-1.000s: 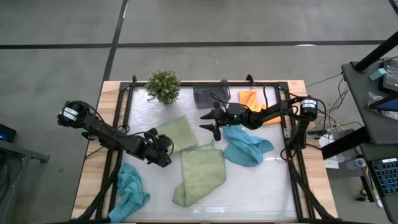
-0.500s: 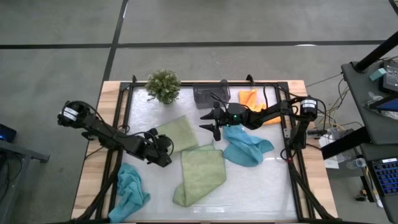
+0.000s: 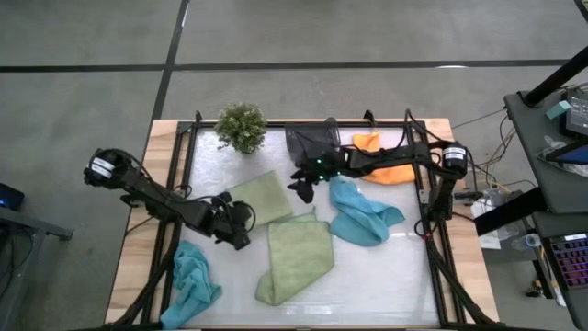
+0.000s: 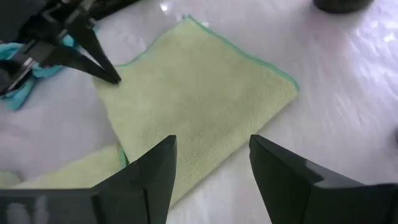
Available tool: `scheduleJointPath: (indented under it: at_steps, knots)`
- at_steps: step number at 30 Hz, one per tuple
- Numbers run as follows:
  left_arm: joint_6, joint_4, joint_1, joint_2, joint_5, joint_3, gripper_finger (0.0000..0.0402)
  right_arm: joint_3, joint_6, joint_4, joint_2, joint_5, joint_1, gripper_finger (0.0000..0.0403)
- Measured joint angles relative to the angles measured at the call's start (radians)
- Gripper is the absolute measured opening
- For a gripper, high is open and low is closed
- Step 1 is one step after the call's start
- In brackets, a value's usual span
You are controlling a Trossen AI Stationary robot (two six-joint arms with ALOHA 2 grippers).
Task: Fold microfiber towels
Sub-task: Fold the left green towel
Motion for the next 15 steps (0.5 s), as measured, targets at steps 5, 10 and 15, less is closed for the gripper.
scheduleJointPath:
  at_steps: [5,10,15]
  knots:
    - [0.001,-0.014,-0.006,-0.003,0.001,0.000,0.0000,0.056,0.042,-0.039,0.028,-0.002,0.000,0.0192]
    - [0.000,-0.037,-0.013,-0.007,0.018,0.000,0.0000,0.075,0.097,-0.046,0.060,-0.005,-0.003,0.0192]
    - [0.002,-0.060,-0.020,-0.013,0.022,0.000,0.0000,0.079,0.145,-0.038,0.082,-0.001,-0.003,0.0192]
